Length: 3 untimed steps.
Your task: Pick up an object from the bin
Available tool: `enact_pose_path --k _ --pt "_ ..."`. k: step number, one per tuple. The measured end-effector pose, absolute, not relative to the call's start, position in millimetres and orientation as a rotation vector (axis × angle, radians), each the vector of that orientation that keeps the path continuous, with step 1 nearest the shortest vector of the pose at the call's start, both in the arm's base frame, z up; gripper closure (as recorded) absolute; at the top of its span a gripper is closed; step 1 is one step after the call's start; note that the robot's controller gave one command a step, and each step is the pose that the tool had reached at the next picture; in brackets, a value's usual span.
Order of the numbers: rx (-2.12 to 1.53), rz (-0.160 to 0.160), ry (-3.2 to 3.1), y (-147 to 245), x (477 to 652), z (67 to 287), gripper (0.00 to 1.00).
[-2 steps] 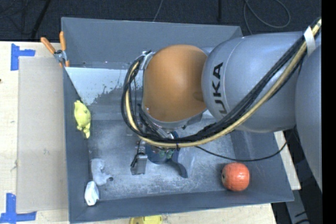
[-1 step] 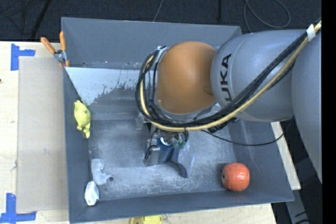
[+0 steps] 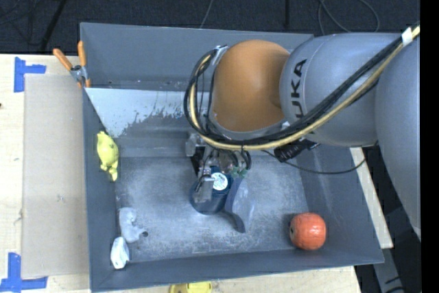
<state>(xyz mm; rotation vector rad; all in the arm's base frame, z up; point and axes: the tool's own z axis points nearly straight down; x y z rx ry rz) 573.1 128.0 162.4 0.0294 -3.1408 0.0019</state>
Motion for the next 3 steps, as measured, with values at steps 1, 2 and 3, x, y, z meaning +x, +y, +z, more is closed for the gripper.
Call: enact_pose_path --k 1,2,3 --pt "0.015 -0.001 -3.145 96.3 550.8 125.4 0.0" --pt "-0.001 0.003 -3.129 79.4 541.1 109.0 0.0" --pt "-0.395 0.0 -3.117 17.9 558.8 130.3 1.0"
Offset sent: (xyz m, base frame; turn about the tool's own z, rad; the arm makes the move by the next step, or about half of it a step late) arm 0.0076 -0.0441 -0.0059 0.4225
